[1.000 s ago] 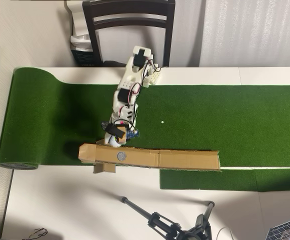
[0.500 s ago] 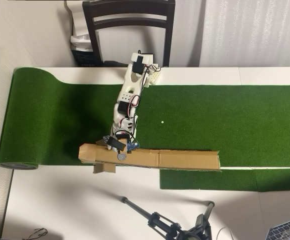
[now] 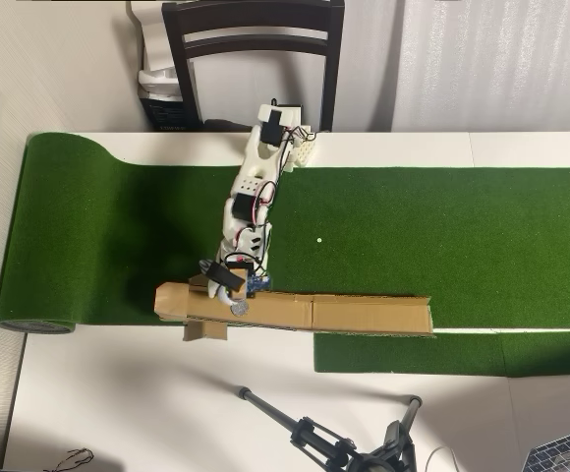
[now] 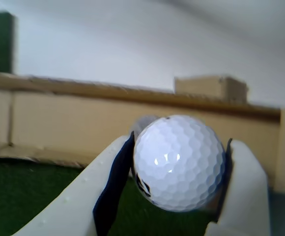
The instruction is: Pick up the golf ball and place it on the gray mark at the back.
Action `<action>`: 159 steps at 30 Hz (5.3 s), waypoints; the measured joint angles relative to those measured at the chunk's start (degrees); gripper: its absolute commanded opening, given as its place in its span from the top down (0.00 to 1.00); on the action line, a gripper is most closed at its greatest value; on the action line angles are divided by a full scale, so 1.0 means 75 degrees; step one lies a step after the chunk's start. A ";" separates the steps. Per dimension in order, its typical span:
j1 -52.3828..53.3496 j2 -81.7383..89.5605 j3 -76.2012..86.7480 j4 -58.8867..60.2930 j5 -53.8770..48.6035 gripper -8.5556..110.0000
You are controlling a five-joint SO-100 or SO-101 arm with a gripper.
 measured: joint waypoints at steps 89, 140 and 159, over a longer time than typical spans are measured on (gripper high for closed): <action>-0.0387 -0.0879 -0.0164 0.0000 -0.0059 0.61; -0.0387 0.1137 -0.0199 0.4008 0.0234 0.43; -0.0387 0.7992 0.4852 0.4172 0.1055 0.43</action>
